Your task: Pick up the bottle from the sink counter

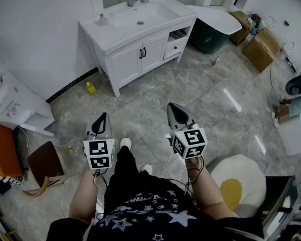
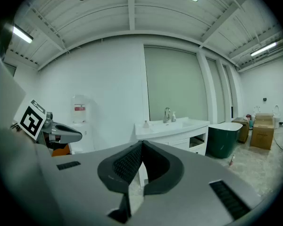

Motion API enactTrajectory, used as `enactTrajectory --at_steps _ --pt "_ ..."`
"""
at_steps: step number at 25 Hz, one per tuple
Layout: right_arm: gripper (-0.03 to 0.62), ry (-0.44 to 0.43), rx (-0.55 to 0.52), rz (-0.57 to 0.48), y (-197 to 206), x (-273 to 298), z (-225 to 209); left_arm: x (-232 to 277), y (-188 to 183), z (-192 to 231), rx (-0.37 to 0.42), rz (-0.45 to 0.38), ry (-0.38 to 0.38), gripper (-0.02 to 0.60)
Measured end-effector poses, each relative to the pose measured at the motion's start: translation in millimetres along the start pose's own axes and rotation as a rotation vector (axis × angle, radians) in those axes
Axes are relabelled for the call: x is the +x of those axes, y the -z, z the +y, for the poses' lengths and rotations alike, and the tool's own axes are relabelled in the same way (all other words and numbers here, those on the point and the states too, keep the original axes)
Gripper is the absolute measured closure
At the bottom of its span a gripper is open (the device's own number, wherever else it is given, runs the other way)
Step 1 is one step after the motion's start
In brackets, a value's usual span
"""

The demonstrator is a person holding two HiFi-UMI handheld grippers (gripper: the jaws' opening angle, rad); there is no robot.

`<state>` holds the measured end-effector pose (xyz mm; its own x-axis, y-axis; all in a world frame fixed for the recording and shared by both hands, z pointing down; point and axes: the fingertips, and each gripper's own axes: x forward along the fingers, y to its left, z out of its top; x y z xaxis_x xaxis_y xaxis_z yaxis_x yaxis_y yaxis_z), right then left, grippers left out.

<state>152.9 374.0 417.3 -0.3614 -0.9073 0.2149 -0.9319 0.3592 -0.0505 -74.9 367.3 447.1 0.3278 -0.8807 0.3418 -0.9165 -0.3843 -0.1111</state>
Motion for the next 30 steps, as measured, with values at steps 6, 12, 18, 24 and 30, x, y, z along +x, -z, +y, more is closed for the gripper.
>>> enactTrajectory --at_steps 6,12,18,24,30 --pt "0.592 -0.017 0.011 0.002 2 -5 1 0 0 -4 -0.052 0.007 0.018 0.561" --pt "0.592 -0.027 0.021 0.003 4 -4 -10 5 -3 -17 -0.074 0.0 0.036 0.561" --pt "0.592 -0.034 0.051 0.005 7 20 -25 32 -16 -6 -0.092 -0.032 0.022 0.558" --pt "0.592 -0.027 0.065 0.006 2 61 -48 90 -25 14 -0.112 -0.062 0.045 0.324" --pt "0.591 -0.001 0.061 0.001 -8 146 -90 181 -32 45 -0.104 -0.062 0.045 0.237"
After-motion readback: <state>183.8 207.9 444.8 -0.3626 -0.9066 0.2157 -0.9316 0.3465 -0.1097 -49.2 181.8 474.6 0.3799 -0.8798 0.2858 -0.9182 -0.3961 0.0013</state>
